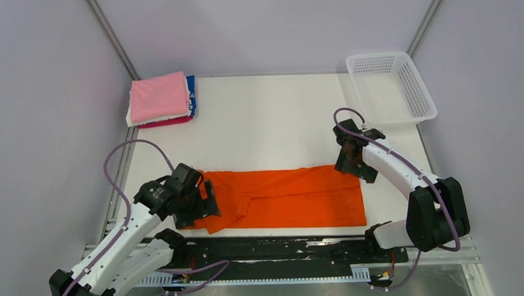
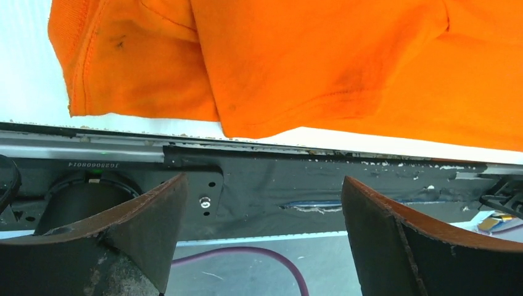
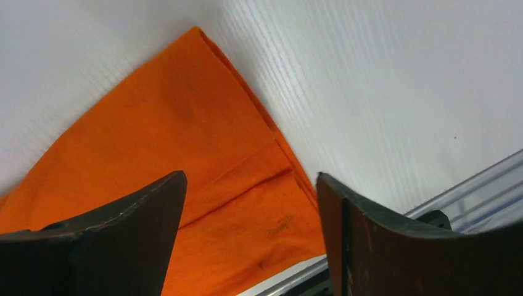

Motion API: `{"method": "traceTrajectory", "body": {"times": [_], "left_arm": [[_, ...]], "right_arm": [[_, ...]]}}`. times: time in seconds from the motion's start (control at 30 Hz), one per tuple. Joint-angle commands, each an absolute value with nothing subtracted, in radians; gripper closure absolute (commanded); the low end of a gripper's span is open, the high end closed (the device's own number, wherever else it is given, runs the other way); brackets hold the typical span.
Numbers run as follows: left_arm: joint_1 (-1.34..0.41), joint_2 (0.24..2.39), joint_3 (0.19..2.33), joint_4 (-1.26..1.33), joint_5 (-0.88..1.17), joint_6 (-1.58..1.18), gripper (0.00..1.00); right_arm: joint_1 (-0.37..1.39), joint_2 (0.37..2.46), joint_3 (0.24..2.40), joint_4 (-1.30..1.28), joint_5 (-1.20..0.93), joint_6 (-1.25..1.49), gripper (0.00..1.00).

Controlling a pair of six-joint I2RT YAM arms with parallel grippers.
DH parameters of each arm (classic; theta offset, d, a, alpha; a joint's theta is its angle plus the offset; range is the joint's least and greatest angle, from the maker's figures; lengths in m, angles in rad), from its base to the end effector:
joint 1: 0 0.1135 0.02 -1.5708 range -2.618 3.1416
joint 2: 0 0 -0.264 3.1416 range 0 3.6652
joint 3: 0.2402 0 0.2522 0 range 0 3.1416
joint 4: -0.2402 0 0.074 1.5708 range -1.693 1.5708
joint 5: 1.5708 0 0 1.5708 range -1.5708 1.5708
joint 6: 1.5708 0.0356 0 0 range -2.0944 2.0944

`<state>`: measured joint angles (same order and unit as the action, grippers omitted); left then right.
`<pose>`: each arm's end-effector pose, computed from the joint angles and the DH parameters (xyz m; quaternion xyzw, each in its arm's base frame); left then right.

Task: Fold and stack the t-shirts
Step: Fold the other side of the tshirt into a rectangle, then rotate the tshirt 90 degrees

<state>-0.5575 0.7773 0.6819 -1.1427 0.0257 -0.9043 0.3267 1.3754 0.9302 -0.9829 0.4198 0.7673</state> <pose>0.0989 -0.0628 0.2315 -0.1680 0.9717 -0.1200 0.1148 0.2233 0.0603 0.2157 0.2277 0.9487 -0.1412 0.1677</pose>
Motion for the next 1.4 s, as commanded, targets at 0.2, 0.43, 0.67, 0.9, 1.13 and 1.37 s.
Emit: {"method": "traceTrajectory", "body": {"times": [0.2,0.43,0.67,0.9,1.13,1.37], "left_arm": [[-0.566,0.872,0.765,-0.888,-0.008,-0.872,0.00],[-0.445,1.149,0.712,-0.587,0.026,-0.883,0.00],[-0.335,1.437,0.762,-0.413,0.005,-0.853,0.00],[-0.310,1.861,1.159,-0.419,-0.039,-0.771,0.00],[-0.335,2.401,1.881,-0.494,0.161,-0.778,0.00],[-0.402,2.845,2.504,-0.345,0.330,-1.019,0.00]], "right_arm": [[0.331,1.225,0.957,-0.925,0.347,0.722,0.00],[0.331,1.235,0.843,-0.520,-0.201,0.593,0.00],[0.332,1.421,0.820,-0.438,-0.287,0.574,0.00],[0.334,1.479,0.735,-0.426,-0.366,0.531,0.00],[0.437,1.425,0.638,-0.441,-0.525,0.520,0.00],[0.664,1.463,0.642,-0.444,-0.666,0.433,0.00]]}}
